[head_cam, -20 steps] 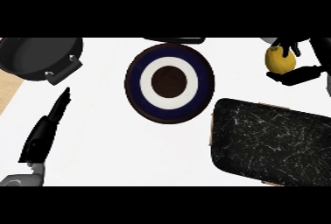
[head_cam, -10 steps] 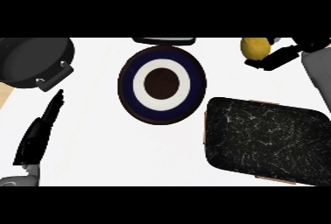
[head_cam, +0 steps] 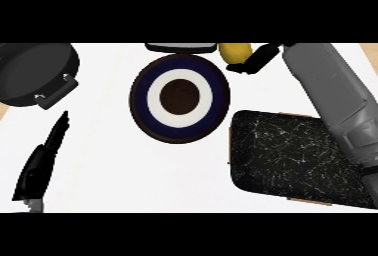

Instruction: Pick the lemon from the tray and place it in the plate

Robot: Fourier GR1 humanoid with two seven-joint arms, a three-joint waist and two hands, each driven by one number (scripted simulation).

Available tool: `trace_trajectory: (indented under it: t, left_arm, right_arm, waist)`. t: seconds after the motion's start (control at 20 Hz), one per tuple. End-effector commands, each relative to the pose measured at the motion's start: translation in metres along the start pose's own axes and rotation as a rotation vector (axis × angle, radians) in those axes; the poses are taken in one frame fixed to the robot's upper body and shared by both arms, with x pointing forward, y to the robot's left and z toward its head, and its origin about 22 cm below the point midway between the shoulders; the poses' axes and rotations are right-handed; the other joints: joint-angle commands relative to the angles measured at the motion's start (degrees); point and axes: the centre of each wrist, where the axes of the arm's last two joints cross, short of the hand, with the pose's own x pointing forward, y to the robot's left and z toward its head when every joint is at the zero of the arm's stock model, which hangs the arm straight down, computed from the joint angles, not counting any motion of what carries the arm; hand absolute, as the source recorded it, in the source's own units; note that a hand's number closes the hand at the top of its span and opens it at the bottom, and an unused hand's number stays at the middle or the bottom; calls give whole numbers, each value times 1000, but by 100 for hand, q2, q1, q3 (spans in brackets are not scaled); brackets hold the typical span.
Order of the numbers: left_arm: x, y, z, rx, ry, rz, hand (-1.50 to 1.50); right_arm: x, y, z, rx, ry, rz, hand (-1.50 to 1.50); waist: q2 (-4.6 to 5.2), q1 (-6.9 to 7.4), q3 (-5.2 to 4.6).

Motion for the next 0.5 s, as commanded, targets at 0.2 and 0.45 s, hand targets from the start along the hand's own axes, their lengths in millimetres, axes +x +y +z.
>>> trace_trajectory:
  t: [0.2, 0.45]
  left_arm:
    - [-2, 13, -1, 24, 4, 6, 0]
    - [1, 11, 3, 0, -13, 6, 0]
  right_arm:
    - [21, 67, -51, 177, 30, 16, 150]
    - [9, 113, -46, 220, 57, 2, 150]
  waist:
    - [-26, -104, -3]
    - [17, 0, -1]
